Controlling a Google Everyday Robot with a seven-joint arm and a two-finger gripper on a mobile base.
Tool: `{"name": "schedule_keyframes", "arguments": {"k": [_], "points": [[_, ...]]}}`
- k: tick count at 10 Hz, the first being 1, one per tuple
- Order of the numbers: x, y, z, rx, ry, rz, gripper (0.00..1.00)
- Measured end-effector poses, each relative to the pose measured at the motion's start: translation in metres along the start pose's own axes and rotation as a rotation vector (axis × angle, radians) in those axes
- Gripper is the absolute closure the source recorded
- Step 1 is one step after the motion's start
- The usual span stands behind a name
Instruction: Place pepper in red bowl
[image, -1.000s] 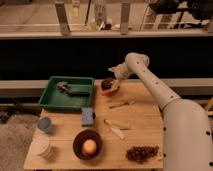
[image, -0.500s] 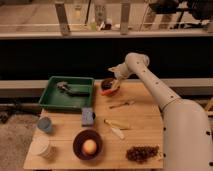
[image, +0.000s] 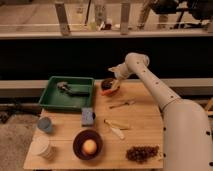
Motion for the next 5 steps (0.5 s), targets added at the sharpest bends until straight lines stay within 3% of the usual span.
{"name": "schedule_keyframes", "arguments": {"k": [5], "points": [[0.0, 0.0, 0.0, 0.0, 0.0, 0.0, 0.2]]}}
